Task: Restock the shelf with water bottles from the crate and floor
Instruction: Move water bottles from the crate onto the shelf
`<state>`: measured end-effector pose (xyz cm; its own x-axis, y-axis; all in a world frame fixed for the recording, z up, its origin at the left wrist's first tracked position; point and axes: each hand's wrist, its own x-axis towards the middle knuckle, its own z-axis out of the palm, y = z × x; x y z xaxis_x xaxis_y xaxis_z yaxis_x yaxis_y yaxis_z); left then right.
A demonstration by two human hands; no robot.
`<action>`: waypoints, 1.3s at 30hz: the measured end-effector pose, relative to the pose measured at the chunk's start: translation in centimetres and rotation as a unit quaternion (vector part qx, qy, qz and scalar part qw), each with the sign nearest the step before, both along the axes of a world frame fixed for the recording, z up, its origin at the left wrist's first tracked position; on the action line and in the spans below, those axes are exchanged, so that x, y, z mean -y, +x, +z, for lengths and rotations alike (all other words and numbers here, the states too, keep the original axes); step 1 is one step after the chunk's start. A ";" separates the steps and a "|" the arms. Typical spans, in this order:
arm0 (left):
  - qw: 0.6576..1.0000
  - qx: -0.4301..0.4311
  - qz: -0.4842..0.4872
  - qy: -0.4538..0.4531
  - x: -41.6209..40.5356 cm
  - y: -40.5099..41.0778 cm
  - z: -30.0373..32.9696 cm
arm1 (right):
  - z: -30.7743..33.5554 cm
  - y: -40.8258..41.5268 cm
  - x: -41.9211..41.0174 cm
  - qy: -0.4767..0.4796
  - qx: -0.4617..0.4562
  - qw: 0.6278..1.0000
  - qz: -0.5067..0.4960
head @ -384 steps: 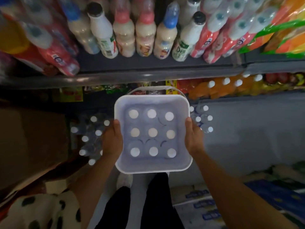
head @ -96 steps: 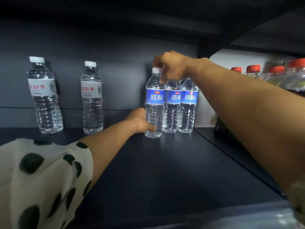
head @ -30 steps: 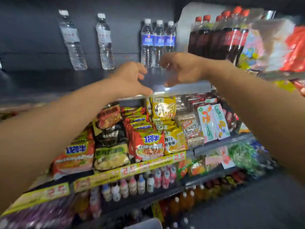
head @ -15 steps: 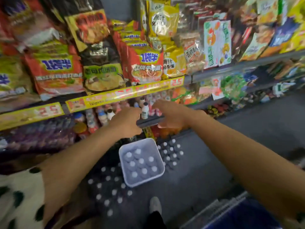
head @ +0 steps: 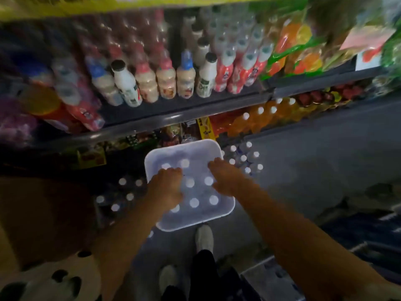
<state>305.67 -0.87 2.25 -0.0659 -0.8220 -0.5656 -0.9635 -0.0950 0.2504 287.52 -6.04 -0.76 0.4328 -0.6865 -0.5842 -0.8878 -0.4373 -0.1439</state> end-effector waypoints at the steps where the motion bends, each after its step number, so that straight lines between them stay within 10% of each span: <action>1: 1.000 -0.007 0.004 0.006 0.0 0.0 -1.7 | -1.9 0.3 -0.1 -0.002 -0.010 1.000 0.007; 18: 0.994 -0.101 0.041 0.029 -1.2 2.0 -6.6 | -3.6 2.1 0.7 -0.045 -0.039 0.998 0.037; 39: 0.897 -0.394 0.033 -0.198 -0.5 1.0 28.5 | 52.0 3.5 -0.7 -0.202 0.160 0.961 0.105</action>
<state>306.70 -0.38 30.73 -0.2600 -0.9652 -0.0270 -0.4680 0.1015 0.8779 291.05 -5.30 51.29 0.6994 -0.7073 -0.1028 -0.7127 -0.6791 -0.1761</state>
